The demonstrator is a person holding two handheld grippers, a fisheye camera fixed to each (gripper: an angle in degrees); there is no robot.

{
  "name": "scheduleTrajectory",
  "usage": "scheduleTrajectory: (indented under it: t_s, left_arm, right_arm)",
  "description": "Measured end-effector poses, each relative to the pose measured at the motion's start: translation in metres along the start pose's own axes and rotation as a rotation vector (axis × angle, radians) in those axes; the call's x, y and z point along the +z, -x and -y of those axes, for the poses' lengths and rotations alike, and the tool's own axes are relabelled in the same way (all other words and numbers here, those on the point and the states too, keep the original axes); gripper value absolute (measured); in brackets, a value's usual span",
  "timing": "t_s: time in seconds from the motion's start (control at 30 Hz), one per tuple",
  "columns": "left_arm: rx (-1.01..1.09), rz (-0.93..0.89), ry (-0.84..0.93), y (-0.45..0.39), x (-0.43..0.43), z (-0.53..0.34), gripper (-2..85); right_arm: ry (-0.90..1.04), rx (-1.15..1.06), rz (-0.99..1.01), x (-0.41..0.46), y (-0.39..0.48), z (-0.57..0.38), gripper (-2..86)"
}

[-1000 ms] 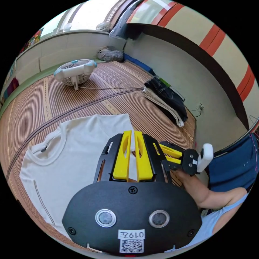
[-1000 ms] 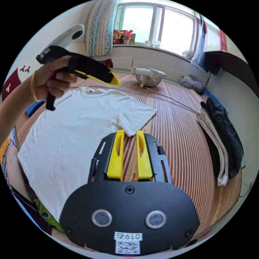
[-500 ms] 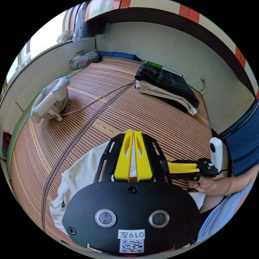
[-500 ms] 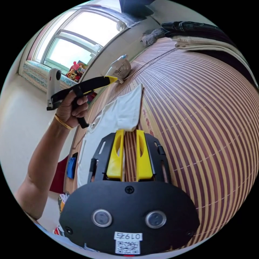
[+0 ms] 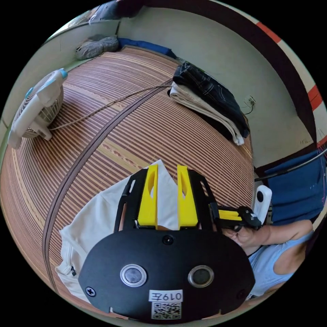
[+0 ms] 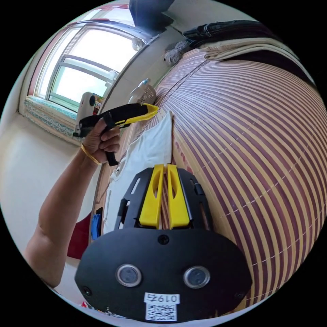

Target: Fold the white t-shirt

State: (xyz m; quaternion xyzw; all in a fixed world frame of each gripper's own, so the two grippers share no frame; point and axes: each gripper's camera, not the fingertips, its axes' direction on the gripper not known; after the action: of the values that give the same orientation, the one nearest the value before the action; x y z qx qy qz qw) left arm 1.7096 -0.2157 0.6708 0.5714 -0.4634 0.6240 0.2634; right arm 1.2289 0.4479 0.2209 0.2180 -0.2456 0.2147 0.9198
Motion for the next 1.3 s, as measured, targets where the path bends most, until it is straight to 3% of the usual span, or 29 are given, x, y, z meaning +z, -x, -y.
scheduleTrajectory:
  t_s: [0.13, 0.3, 0.47, 0.87, 1.3]
  left_arm:
    - [0.021, 0.015, 0.052, -0.004, 0.014, 0.042, 7.7]
    - [0.353, 0.18, 0.239, -0.039, 0.041, 0.085, 6.9]
    - [0.531, 0.387, 0.308, -0.068, 0.062, 0.11, 4.5]
    - [0.616, 0.356, 0.438, -0.071, 0.083, 0.149, 8.7]
    - [0.643, 0.237, 0.486, -0.04, 0.083, 0.126, 1.9]
  right_arm:
    - [0.001, -0.029, -0.013, -0.001, -0.002, 0.005, 0.4]
    - [0.022, -0.011, 0.005, 0.0, -0.018, 0.013, 0.2]
    - [0.025, -0.016, 0.003, 0.001, -0.024, 0.017, 0.1]
    - [0.039, -0.021, 0.023, 0.007, -0.032, 0.016, 0.1]
    - [0.039, -0.023, 0.022, 0.026, -0.018, -0.006, 0.0]
